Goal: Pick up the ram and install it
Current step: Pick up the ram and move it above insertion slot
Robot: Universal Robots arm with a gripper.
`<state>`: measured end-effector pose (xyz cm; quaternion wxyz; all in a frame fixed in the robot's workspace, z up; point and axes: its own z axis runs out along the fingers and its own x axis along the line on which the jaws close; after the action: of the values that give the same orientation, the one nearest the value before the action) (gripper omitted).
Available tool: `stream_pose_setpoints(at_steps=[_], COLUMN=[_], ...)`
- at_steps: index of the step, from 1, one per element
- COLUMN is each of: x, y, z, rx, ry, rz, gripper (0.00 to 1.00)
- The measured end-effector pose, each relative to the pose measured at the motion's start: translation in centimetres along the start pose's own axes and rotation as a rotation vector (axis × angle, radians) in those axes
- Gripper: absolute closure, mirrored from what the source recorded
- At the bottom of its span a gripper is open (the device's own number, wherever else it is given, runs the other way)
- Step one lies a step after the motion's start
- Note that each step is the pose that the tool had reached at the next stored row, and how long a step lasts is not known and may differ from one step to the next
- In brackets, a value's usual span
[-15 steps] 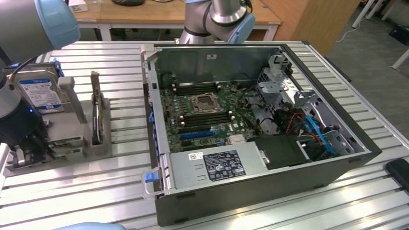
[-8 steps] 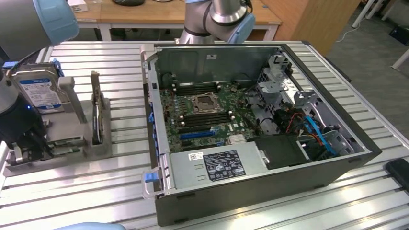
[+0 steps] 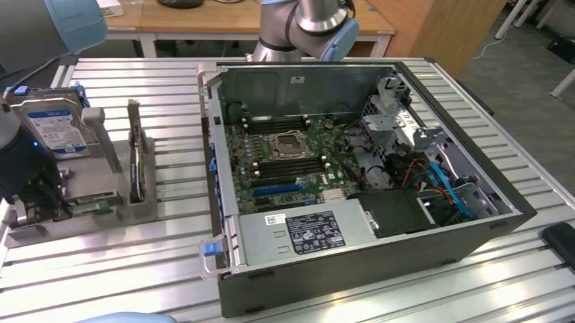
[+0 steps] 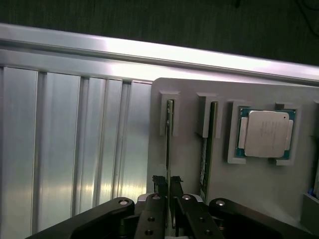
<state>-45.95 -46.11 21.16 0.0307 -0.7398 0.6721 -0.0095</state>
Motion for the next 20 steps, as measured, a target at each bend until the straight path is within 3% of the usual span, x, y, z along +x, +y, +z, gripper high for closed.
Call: stream_pose_setpoints(at_steps=[20], x=[-0.1], y=[-0.19], z=[-3.26], rx=[0.0012], ry=[-0.0084], rz=[0.006], gripper=[0.86])
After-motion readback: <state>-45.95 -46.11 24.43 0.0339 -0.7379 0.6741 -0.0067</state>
